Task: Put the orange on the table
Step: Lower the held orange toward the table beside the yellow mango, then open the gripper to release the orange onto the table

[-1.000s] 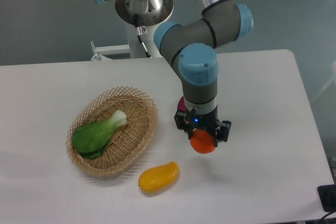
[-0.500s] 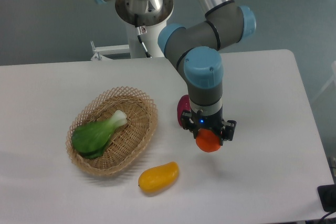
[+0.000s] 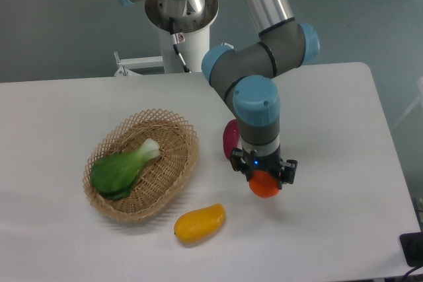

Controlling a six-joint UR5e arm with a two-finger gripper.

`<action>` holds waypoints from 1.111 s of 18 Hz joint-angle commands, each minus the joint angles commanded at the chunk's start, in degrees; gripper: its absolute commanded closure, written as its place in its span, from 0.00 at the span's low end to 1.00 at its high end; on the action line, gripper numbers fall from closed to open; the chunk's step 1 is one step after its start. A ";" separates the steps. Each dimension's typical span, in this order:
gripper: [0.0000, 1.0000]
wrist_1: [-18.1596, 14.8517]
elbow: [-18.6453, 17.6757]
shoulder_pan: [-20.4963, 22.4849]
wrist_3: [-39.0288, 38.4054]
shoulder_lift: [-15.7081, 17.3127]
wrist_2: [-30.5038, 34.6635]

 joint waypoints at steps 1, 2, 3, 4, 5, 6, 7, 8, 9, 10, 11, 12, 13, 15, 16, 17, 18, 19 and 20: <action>0.32 0.26 0.35 0.00 0.09 -0.61 0.36; 0.30 0.79 0.53 0.00 0.09 -1.23 0.54; 0.30 1.31 0.36 0.00 0.09 -1.32 0.80; 0.28 1.58 0.27 0.00 0.09 -1.41 1.24; 0.21 1.58 0.27 0.00 0.17 -1.59 1.76; 0.12 1.67 0.18 0.00 0.26 -1.67 1.94; 0.09 1.67 0.01 0.00 0.18 -1.59 1.94; 0.07 1.67 -0.08 0.00 0.18 -1.59 1.94; 0.04 1.67 -0.08 0.00 0.09 -1.50 1.94; 0.01 1.67 -0.08 0.00 0.17 -1.50 1.86; 0.00 1.67 -0.08 0.00 0.35 -1.33 1.86; 0.00 1.58 -0.08 0.00 0.53 -1.24 1.77; 0.00 1.58 -0.26 0.09 0.61 -0.97 1.68; 0.00 1.58 -0.44 0.52 0.35 -0.10 1.33; 0.00 1.58 -0.44 0.70 0.26 0.08 1.24; 0.00 1.67 -0.44 0.96 0.18 0.52 0.89; 0.00 1.76 -0.44 1.31 0.18 0.78 -0.07; 0.00 1.76 -0.44 1.67 0.00 0.96 -1.56; 0.00 1.76 -0.44 1.93 -0.26 1.22 -2.96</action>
